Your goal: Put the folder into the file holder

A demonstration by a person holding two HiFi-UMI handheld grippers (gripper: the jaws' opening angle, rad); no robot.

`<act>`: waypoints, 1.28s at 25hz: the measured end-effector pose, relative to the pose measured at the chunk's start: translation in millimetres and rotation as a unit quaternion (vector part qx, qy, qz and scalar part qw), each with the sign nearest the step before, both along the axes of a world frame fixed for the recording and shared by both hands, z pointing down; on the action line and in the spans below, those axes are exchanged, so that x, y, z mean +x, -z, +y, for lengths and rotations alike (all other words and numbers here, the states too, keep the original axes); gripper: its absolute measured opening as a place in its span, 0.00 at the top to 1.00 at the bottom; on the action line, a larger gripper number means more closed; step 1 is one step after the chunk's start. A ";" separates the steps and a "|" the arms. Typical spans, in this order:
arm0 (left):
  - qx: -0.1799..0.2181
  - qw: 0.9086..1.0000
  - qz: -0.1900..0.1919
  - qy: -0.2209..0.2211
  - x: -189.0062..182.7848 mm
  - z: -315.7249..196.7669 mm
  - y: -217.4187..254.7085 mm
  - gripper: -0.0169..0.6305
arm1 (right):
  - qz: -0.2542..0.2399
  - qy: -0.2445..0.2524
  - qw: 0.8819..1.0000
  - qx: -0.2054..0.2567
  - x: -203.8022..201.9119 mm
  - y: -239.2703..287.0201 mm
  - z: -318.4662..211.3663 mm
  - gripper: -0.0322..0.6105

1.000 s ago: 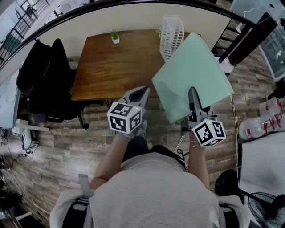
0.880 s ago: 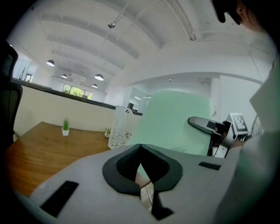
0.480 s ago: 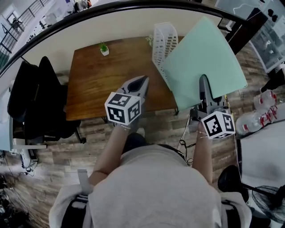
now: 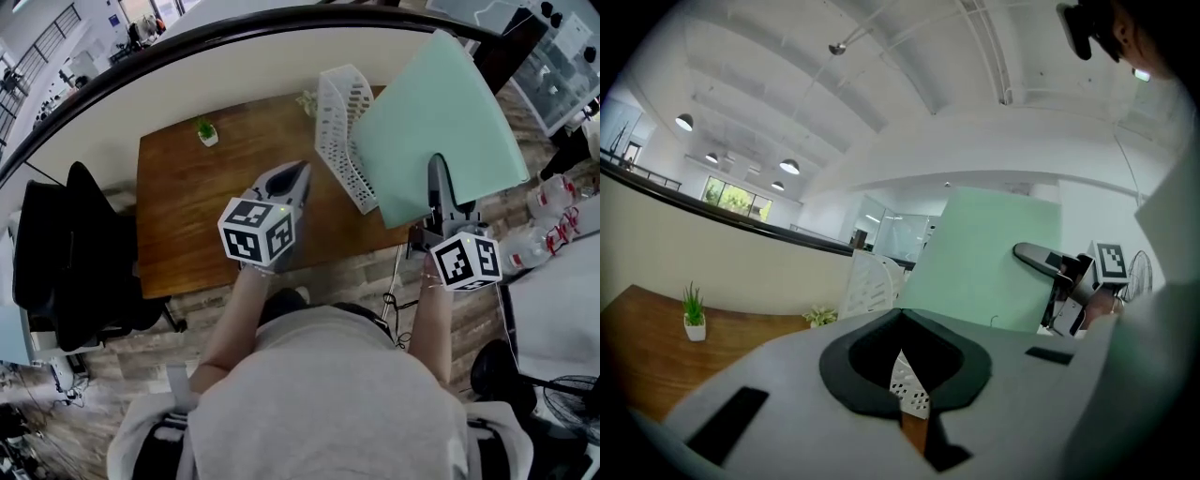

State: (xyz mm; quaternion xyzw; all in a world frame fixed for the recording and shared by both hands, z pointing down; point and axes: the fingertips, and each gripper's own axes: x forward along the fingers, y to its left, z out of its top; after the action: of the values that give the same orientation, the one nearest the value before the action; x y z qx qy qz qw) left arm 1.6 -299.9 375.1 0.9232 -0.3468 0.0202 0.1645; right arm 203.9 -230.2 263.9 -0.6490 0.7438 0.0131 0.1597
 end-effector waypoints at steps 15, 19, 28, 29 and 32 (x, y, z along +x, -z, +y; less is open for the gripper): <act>-0.033 0.999 -0.010 -0.001 0.3 -27.3 -25.3 0.96 | 0.048 0.030 0.998 -0.013 -16.5 -8.2 -48.2 0.69; -0.032 0.999 -0.014 0.006 6.0 -32.0 -21.3 0.96 | 0.049 0.044 0.998 -0.015 -15.0 -8.5 -61.6 0.69; -0.026 0.999 -0.014 0.014 17.3 -41.3 -10.4 0.96 | 0.060 0.068 0.996 -0.022 -17.9 -9.8 -87.3 0.69; -0.025 0.999 -0.015 0.013 18.8 -41.4 -10.8 0.96 | 0.061 0.069 0.995 -0.023 -18.5 -11.3 -89.1 0.69; -0.026 0.999 -0.014 0.014 21.5 -43.6 -11.4 0.96 | 0.065 0.074 0.995 -0.027 -20.5 -16.4 -95.0 0.69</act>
State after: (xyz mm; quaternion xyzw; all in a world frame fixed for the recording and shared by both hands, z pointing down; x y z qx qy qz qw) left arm 23.0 -343.5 386.4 0.9134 -0.3613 0.0399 0.1834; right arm 183.4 -325.1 280.2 -0.5944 0.7983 0.0232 0.0941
